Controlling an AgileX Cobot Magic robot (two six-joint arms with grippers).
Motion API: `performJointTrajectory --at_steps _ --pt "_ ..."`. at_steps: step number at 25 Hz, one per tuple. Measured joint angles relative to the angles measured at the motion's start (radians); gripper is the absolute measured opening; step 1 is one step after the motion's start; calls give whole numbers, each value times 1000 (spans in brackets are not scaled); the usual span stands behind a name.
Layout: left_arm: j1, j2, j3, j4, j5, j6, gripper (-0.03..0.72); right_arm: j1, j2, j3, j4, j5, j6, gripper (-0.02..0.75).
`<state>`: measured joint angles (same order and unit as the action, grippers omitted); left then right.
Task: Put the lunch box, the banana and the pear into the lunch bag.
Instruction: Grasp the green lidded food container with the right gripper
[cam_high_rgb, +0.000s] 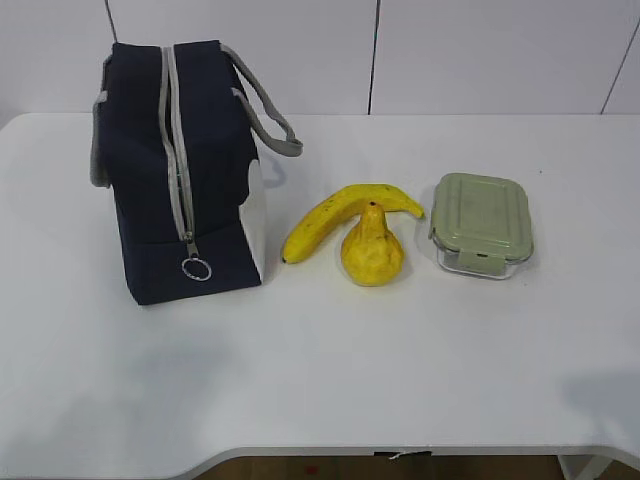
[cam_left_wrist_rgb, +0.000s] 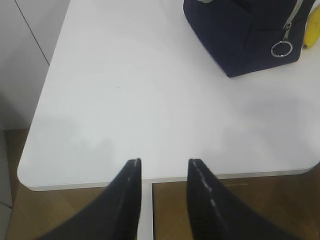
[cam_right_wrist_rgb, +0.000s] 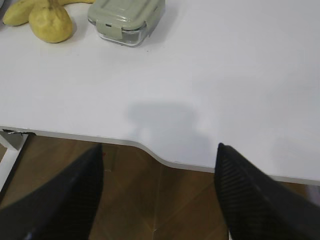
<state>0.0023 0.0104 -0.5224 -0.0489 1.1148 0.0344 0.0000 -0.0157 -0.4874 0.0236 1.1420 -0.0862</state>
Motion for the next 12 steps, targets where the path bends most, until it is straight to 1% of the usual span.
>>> performJointTrajectory --at_steps 12 --pt "0 0 0 0 0 0 237 0 0 0 0 0 0 556"
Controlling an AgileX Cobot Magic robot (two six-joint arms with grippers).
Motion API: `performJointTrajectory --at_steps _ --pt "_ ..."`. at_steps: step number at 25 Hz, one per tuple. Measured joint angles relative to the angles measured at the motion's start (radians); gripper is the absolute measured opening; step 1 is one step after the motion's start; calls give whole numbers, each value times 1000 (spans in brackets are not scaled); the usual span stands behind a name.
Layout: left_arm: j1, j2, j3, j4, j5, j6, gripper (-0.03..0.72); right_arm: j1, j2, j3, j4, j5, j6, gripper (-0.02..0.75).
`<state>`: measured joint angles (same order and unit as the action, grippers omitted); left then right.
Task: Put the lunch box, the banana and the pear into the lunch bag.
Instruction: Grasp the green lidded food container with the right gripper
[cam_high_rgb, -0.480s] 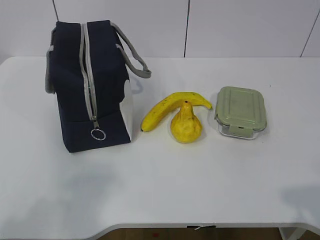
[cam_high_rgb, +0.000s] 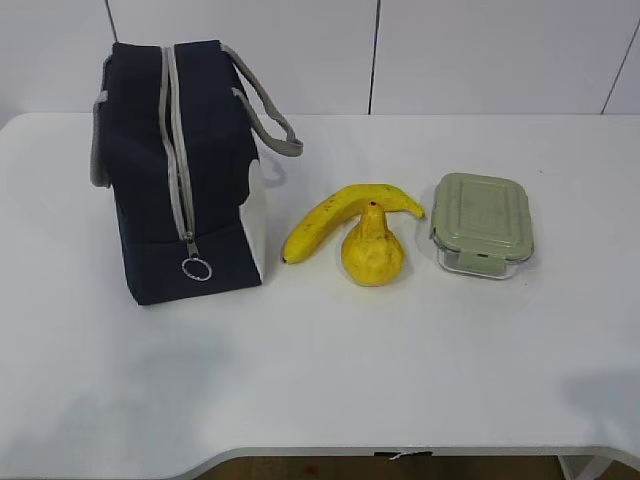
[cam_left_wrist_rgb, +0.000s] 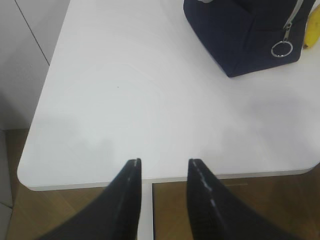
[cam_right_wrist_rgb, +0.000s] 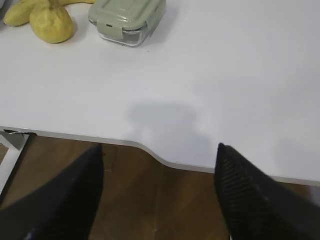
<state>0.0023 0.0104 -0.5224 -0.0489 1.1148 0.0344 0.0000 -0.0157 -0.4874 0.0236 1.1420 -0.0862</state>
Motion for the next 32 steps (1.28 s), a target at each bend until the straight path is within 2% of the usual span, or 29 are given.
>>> performJointTrajectory --at_steps 8,20,27,32 --pt "0 0 0 0 0 0 237 0 12 -14 9 -27 0 557" --pt "0 0 0 0 0 0 236 0 388 -26 64 -574 1 557" --pt "0 0 0 0 0 0 237 0 583 -26 90 -747 2 556" --pt "0 0 0 0 0 0 237 0 714 -35 109 -808 2 556"
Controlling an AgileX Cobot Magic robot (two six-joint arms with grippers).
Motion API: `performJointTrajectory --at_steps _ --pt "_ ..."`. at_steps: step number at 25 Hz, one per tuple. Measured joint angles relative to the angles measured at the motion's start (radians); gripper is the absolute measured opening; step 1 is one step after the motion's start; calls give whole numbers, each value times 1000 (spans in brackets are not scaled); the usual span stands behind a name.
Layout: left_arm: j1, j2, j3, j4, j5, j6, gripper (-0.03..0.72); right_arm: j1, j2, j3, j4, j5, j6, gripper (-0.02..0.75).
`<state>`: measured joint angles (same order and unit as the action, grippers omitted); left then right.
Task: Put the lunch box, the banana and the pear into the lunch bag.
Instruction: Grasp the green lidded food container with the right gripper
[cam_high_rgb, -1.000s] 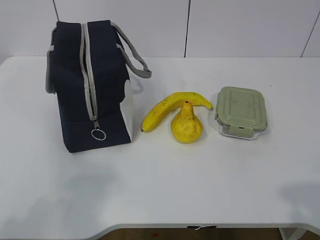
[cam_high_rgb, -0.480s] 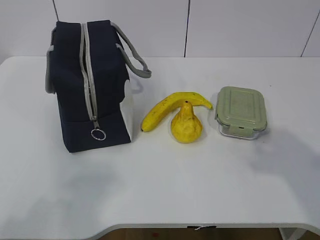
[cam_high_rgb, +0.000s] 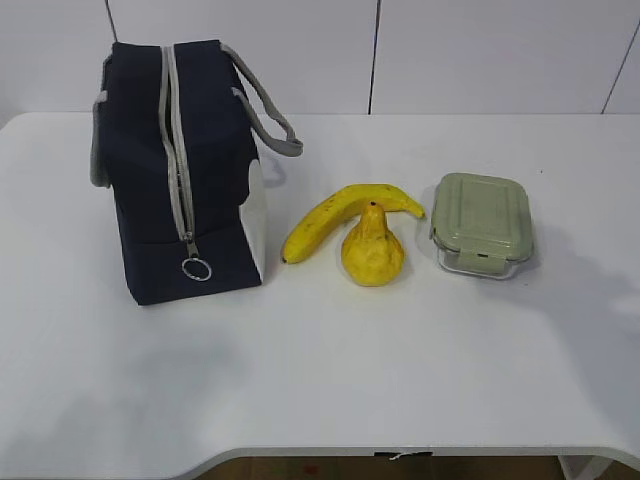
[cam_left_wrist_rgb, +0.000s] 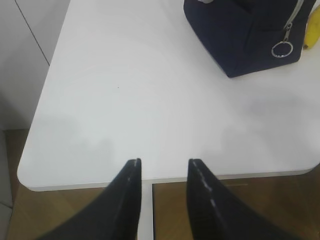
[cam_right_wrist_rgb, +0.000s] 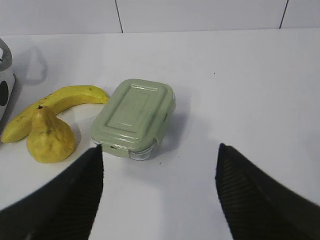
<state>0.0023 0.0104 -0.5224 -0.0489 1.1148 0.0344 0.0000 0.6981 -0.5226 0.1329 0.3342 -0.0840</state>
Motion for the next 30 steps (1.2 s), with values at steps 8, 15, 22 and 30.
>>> performJointTrajectory --at_steps 8,15,22,30 --pt "0 0 0 -4 -2 0 237 0 222 -144 193 -12 0 557" --pt "0 58 -13 -48 -83 -2 239 0 471 -324 363 88 2 557" --pt "0 273 -47 -131 -261 -27 251 0 688 -509 367 249 2 557" --pt "0 540 -83 -261 -450 -34 277 -26 883 -672 339 415 2 557"
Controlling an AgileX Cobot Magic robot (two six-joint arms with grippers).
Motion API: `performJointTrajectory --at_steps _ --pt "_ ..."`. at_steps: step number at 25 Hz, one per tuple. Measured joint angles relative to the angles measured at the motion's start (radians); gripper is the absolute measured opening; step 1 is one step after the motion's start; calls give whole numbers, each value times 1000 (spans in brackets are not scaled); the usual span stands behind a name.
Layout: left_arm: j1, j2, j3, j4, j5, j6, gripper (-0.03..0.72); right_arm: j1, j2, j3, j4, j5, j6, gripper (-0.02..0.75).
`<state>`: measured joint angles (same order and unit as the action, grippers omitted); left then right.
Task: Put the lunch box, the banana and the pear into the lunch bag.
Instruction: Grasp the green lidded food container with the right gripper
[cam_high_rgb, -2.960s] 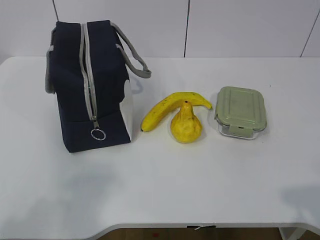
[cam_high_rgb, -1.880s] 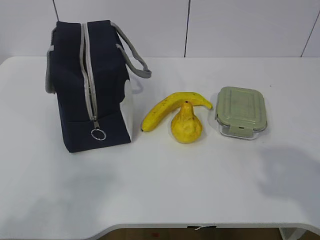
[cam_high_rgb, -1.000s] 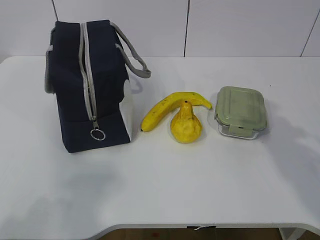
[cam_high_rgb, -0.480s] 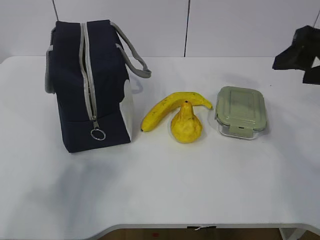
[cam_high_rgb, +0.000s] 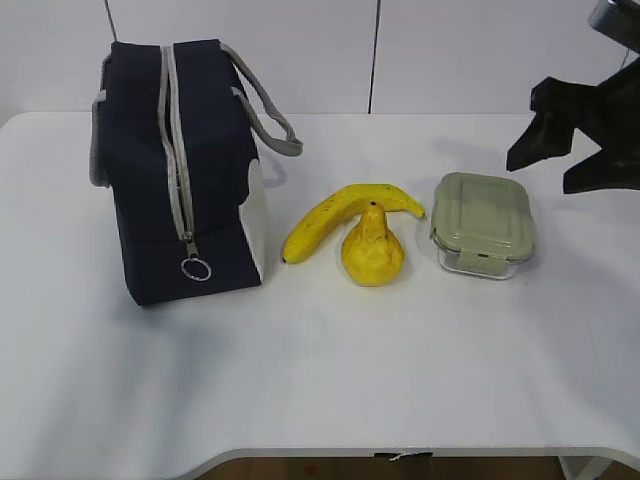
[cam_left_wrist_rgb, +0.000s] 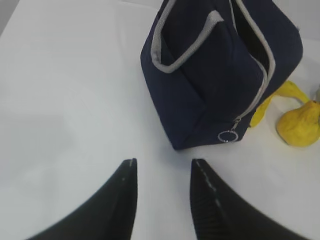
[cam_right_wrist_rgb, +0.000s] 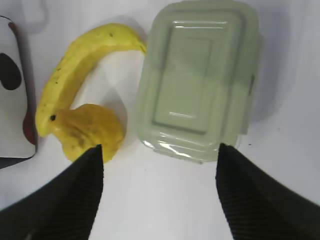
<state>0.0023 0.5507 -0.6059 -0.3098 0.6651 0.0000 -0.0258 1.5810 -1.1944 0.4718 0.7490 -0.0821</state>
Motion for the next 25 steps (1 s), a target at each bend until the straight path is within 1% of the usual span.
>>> performJointTrajectory --at_steps 5,10,13,16,21,22,25 --pt "0 150 -45 -50 -74 0 279 -67 46 -21 -12 47 -16 557" --pt "0 283 -126 -56 -97 0 314 -119 59 -21 -1 71 -82 557" --pt "0 360 -179 -71 -103 0 327 -141 71 -23 72 89 -151 557" --pt "0 428 -231 -112 -117 0 330 -168 98 -24 155 101 -215 557" --pt "0 530 -312 -160 -124 0 331 -229 168 -33 282 142 -349 557" --pt "0 549 -328 -167 -126 0 331 -240 185 -33 320 147 -377 557" --pt "0 595 -370 -177 -126 0 331 -261 232 -41 385 155 -451 557"
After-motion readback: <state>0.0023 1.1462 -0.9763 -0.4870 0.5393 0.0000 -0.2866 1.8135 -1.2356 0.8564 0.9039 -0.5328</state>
